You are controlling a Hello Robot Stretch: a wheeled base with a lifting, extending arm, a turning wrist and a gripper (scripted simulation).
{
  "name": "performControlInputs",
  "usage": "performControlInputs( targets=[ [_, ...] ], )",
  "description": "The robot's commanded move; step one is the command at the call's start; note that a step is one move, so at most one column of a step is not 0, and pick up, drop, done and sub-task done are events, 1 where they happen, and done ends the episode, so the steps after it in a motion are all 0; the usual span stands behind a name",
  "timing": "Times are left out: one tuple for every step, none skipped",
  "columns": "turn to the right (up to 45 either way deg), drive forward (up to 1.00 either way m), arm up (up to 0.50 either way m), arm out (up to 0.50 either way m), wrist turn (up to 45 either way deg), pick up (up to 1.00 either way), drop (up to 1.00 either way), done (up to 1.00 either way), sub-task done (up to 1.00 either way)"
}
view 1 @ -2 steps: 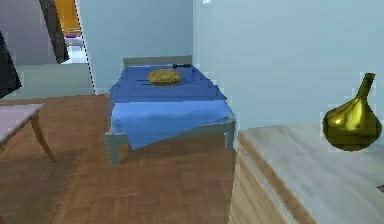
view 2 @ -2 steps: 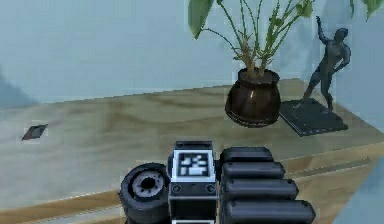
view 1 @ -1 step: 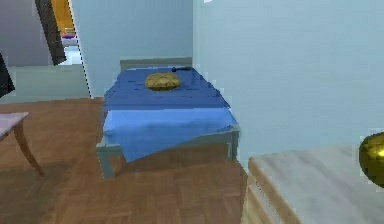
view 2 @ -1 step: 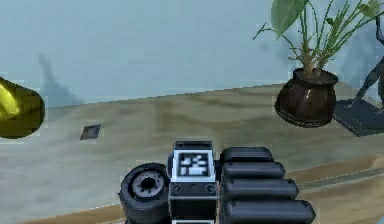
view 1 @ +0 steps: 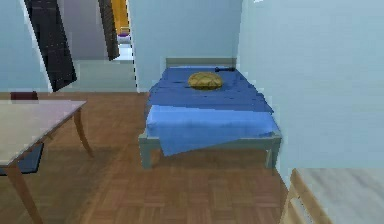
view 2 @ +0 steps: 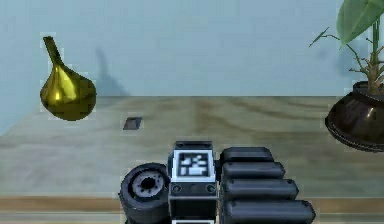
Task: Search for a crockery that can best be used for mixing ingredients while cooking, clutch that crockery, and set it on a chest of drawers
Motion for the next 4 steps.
performControlInputs(
  targets=[
    [0.0,0.0,0.0,0.2,0.0,0.0,0.0,0.0,0.0],
    [0.0,0.0,0.0,0.0,45.0,0.0,0.0,0.0,0.0],
    [0.0,0.0,0.0,0.0,45.0,0.0,0.0,0.0,0.0],
    [0.0,0.0,0.0,0.0,45.0,0.0,0.0,0.0,0.0]
  ],
)
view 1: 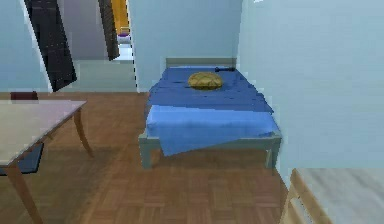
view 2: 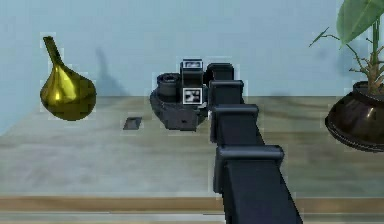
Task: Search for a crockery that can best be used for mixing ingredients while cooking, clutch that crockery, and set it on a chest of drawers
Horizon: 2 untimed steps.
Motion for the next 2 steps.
performControlInputs(
  targets=[
    [0.0,0.0,0.0,0.0,27.0,0.0,0.0,0.0,0.0],
    [0.0,0.0,-0.12,0.0,0.0,0.0,0.0,0.0,0.0]
  ],
)
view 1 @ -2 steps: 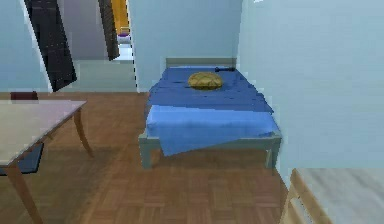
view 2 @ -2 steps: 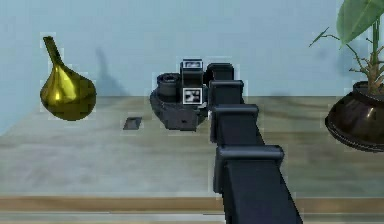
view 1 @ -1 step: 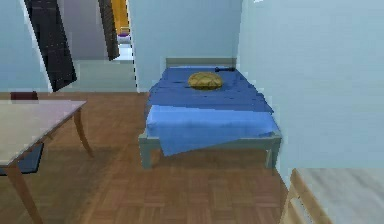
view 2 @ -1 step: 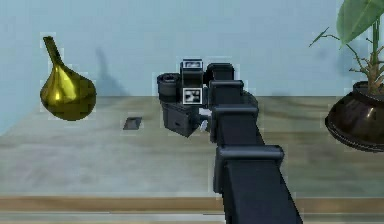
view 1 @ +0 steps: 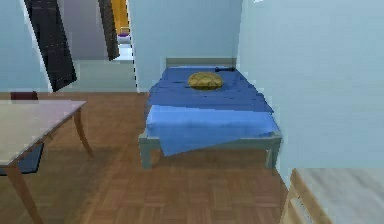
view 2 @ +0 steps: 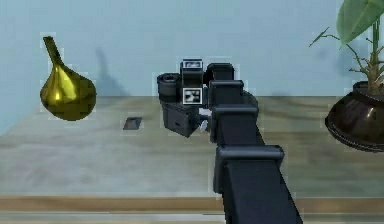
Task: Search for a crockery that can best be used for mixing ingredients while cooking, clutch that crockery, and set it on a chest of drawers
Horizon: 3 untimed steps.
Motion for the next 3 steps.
performControlInputs(
  targets=[
    [0.0,0.0,0.0,0.0,0.0,0.0,1.0,0.0,0.0],
    [0.0,0.0,0.0,-0.1,0.0,0.0,0.0,0.0,0.0],
    [0.0,0.0,0.0,0.0,0.0,0.0,0.0,1.0,0.0]
  ],
)
